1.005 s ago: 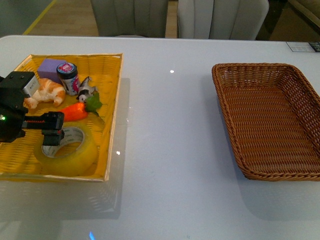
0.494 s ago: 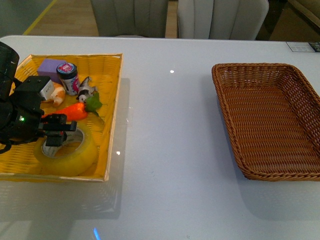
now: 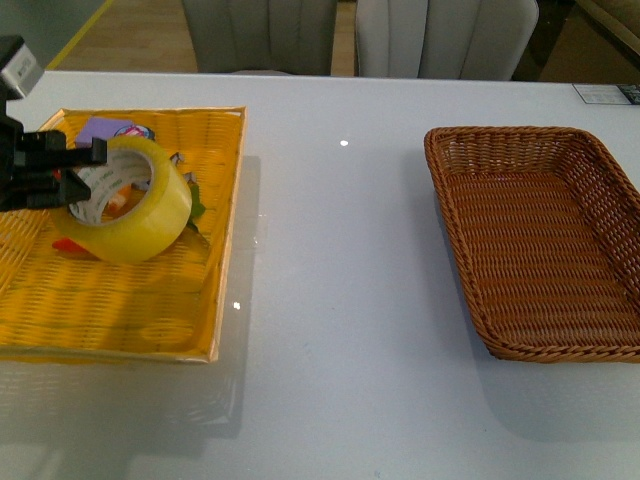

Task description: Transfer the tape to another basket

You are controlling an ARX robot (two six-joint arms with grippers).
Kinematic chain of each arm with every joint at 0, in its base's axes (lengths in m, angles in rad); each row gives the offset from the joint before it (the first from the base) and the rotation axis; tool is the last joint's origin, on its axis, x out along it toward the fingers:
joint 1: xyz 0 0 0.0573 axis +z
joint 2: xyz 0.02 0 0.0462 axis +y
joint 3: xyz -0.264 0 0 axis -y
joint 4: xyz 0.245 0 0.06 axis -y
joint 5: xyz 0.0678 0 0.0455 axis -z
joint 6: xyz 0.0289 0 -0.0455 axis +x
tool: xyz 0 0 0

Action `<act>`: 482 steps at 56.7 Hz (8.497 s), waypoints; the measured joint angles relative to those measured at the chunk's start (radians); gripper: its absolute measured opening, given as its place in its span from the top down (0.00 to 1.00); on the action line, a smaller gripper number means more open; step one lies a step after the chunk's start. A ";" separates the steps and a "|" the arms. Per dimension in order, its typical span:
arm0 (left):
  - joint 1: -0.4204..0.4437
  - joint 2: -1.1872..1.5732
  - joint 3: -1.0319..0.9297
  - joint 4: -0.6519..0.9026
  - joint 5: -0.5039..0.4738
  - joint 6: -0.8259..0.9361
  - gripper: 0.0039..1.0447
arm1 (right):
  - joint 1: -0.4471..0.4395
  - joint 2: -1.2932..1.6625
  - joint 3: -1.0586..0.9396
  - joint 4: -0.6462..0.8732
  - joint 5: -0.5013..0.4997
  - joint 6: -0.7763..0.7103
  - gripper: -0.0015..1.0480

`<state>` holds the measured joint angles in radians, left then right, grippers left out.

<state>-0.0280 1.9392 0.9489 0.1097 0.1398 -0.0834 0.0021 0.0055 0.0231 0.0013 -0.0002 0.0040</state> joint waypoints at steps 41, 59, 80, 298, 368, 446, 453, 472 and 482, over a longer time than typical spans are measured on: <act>-0.541 -0.137 0.184 -0.126 0.020 -0.181 0.86 | 0.000 0.000 0.000 0.000 0.000 0.000 0.09; -0.542 -0.143 0.184 -0.137 0.018 -0.181 0.86 | 0.175 0.489 0.221 -0.226 0.058 0.433 0.09; -0.542 -0.145 0.184 -0.151 0.018 -0.181 0.86 | 0.267 1.004 0.239 0.407 -0.176 0.712 0.09; 0.024 -1.633 -0.935 0.198 -0.140 0.075 0.99 | -0.076 2.385 0.945 0.929 -0.176 1.091 0.24; 0.024 -1.924 -0.935 -0.110 -0.140 0.076 0.99 | -0.006 0.513 0.050 0.433 0.000 0.011 0.98; 0.024 -1.924 -0.935 -0.110 -0.140 0.076 0.99 | -0.004 0.001 0.000 0.000 0.000 0.002 0.98; 0.024 -1.924 -0.935 -0.110 -0.140 0.076 0.99 | -0.004 0.001 0.000 0.000 0.001 0.000 0.96; 0.024 -1.924 -0.935 -0.110 -0.140 0.076 0.40 | -0.004 0.001 0.000 0.000 0.001 0.000 0.35; 0.024 -1.924 -0.935 -0.110 -0.140 0.076 0.08 | -0.004 0.001 0.000 0.000 0.000 0.001 0.07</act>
<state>-0.0040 0.0151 0.0139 -0.0002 0.0002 -0.0078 -0.0021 0.0063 0.0231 0.0013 0.0002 0.0048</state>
